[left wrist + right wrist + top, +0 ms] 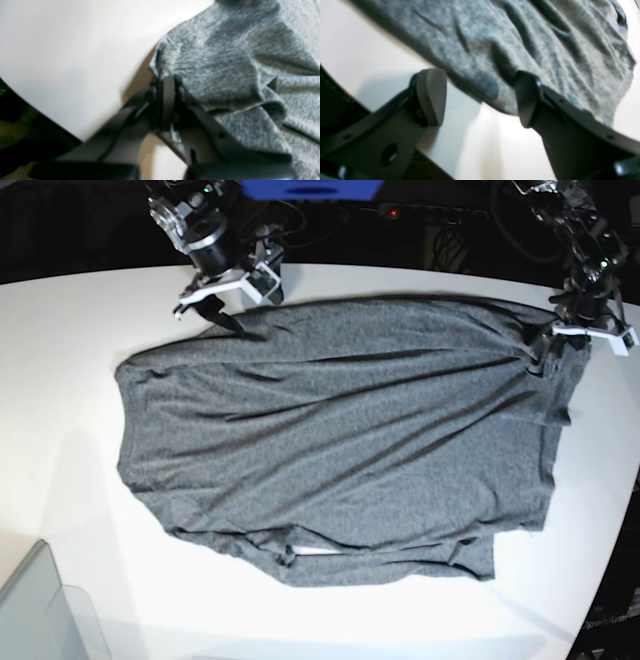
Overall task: Layout the t-shirt on the table in an organized manner, then fold the t-shirt properly
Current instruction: 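Release the shirt with the right gripper and move it along the edge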
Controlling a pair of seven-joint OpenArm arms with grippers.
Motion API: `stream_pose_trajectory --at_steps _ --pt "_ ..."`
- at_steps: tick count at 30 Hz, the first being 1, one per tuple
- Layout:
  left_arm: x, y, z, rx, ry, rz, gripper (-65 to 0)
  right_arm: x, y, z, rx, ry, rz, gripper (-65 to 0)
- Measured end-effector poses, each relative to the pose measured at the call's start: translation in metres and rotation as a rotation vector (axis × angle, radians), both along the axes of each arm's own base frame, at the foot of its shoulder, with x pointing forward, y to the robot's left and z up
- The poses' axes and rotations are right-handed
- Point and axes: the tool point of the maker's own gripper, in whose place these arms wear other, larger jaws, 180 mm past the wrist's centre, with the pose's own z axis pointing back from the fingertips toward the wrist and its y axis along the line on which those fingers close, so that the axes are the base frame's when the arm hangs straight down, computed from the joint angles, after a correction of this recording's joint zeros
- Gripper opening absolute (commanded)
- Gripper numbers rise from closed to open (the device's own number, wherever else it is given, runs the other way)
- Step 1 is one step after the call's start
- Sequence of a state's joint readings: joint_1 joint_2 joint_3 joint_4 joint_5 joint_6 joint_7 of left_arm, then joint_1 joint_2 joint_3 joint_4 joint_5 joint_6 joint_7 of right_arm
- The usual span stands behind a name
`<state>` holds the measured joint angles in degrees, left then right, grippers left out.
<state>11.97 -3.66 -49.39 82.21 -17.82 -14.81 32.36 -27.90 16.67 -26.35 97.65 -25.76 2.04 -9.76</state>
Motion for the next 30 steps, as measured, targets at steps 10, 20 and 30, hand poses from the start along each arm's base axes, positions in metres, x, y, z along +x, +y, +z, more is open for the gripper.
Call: stream_pose_trajectory --at_steps 10,20,30 --pt "0.001 0.000 0.000 0.002 0.001 -0.001 -64.6 0.016 0.005 -0.009 -0.005 -0.021 0.025 -45.7" --pt "0.013 0.001 0.015 0.024 -0.030 -0.011 -64.6 0.007 -0.002 -0.007 -0.030 0.008 0.007 -65.0" --pt "0.026 0.014 0.035 0.069 -0.062 -0.021 -64.6 0.025 0.015 0.048 0.052 -0.119 0.016 -65.0"
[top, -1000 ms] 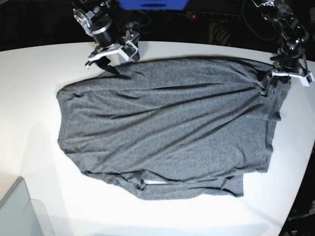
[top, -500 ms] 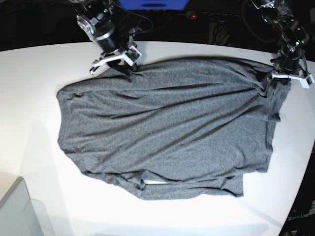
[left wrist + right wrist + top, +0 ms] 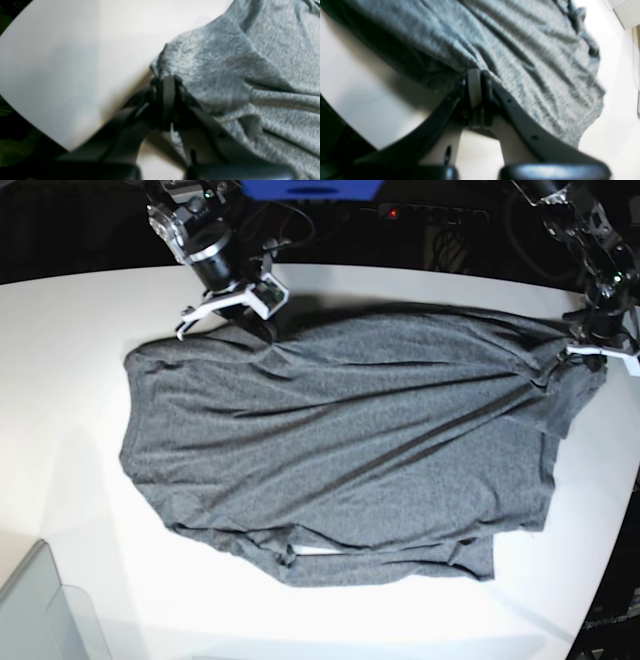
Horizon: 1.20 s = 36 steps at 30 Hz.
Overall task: Layout the t-shirt on the table in an organized manner, then fold the t-shirt properly
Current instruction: 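Release the shirt with the right gripper and move it along the edge, then lower the right gripper onto the shirt body and grasp the fabric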
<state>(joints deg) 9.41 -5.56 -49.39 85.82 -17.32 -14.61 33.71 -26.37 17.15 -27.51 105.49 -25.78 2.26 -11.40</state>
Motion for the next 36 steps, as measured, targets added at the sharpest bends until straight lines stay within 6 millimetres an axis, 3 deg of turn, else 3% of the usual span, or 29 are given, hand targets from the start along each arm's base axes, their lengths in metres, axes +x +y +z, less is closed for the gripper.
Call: stream_pose_trajectory --at_steps 4,11,15,25,27,32,36 --pt "0.009 0.002 0.008 0.008 -0.027 -0.001 -64.6 0.007 -0.001 0.003 -0.002 -0.016 -0.002 -65.0" --pt "0.005 0.003 0.004 0.007 -0.011 0.000 -64.6 0.032 -0.019 0.014 -0.026 -0.069 -0.052 -65.0" --pt "0.005 0.003 0.004 0.006 -0.010 -0.001 -64.6 0.038 -0.018 0.018 -0.023 -0.088 -0.050 -65.0" --pt "0.005 0.003 0.004 0.006 -0.011 0.000 -64.6 0.045 -0.017 -0.001 -0.031 -0.053 -0.067 -65.0" --pt "0.005 0.003 0.004 0.006 -0.011 0.000 -64.6 0.043 -0.018 -0.005 -0.038 -0.042 -0.069 -61.5" --pt "0.005 0.003 0.004 0.006 -0.011 0.000 -64.6 0.043 -0.018 -0.004 -0.036 -0.042 -0.069 -44.3" --pt "0.005 0.003 0.004 0.005 -0.012 0.000 -64.6 0.033 -0.011 0.010 -0.003 -0.060 -0.059 -35.8"
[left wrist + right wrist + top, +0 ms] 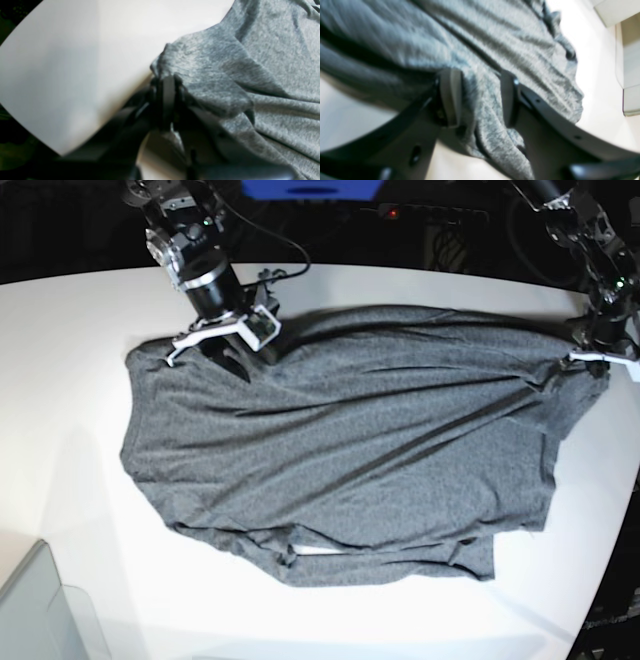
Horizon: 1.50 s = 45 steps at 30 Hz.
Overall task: Layout the t-shirt on the table in an organized manner, then fold the t-shirt properly
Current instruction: 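Lower the right gripper onto the shirt body and grasp the fabric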
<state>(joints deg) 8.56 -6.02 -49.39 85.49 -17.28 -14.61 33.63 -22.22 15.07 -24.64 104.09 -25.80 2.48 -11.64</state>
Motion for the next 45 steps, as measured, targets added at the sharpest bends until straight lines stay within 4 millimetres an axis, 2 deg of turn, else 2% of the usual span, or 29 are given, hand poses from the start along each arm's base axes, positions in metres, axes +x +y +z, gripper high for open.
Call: stream_pose_trajectory --at_steps 4,12,17,21,29,41,45 --pt "0.000 0.000 0.000 0.001 0.001 0.000 -64.6 -0.016 0.020 0.011 0.046 0.002 0.044 -35.2" --pt "0.000 0.000 0.000 0.001 -0.001 0.000 -64.6 -0.061 0.071 0.002 0.089 0.074 0.216 -35.2" --pt "0.000 0.000 0.000 0.001 0.000 0.000 -64.6 -0.065 0.093 -0.015 0.070 0.091 0.305 -35.2" --pt "0.000 0.001 0.001 0.003 0.000 0.000 -64.6 -0.060 0.090 -0.035 0.021 0.118 0.314 -35.2" --pt "0.000 0.001 0.001 0.003 0.001 0.000 -64.6 -0.054 0.094 -0.050 -0.017 0.168 0.396 -35.2" --pt "0.000 0.001 0.001 0.003 0.000 0.000 -64.6 -0.017 0.091 -0.048 0.027 0.216 0.360 -35.2" --pt "0.000 0.001 0.001 0.003 0.000 0.000 -64.6 -0.001 0.079 -0.055 0.002 0.223 0.326 -34.8"
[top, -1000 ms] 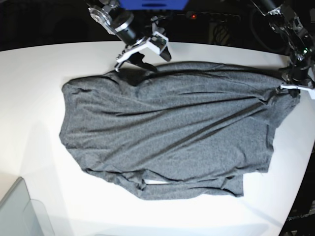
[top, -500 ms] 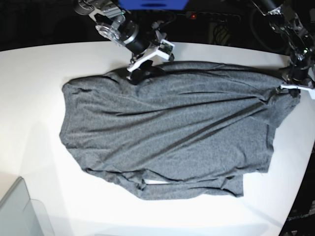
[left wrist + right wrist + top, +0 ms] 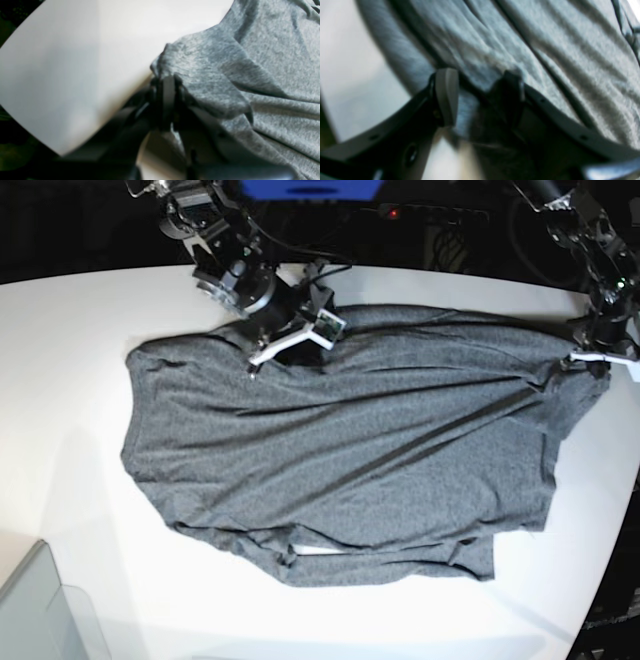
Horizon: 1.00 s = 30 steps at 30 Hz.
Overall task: Layout the t-shirt on the table in an organized manner, then fold the t-shirt properly
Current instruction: 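Lower the right gripper onto the shirt body and grasp the fabric, then pull the grasped fabric with the right gripper back toward the arm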
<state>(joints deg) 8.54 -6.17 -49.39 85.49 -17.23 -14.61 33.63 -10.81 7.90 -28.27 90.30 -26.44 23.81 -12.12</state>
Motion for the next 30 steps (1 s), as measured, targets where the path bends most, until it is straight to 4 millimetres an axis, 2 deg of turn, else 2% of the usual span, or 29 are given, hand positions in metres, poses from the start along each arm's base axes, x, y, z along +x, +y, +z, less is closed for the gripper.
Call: stream_pose_trajectory --at_steps 8,12,16,20,27,30 --pt "0.000 0.000 0.000 0.000 0.000 0.000 -64.6 0.059 -0.024 0.030 0.057 -0.083 -0.179 -34.8" --pt "0.000 0.000 0.000 0.000 0.000 0.000 -64.6 0.072 -0.036 0.037 0.092 -0.090 -0.268 -34.8" --pt "0.000 0.000 0.000 0.000 -0.001 0.000 -64.6 0.068 -0.036 0.036 0.094 -0.083 -0.269 -34.8" --pt "0.000 0.000 0.000 0.000 0.000 0.000 -64.6 0.051 -0.034 0.032 0.097 -0.060 -0.264 -34.8" --pt "0.000 0.000 0.000 0.000 0.000 0.000 -64.6 0.049 -0.032 0.059 0.129 -0.122 -0.263 -34.8" --pt "0.000 0.000 0.000 0.000 0.000 0.000 -64.6 0.038 -0.029 0.049 0.116 -0.078 -0.235 -34.8"
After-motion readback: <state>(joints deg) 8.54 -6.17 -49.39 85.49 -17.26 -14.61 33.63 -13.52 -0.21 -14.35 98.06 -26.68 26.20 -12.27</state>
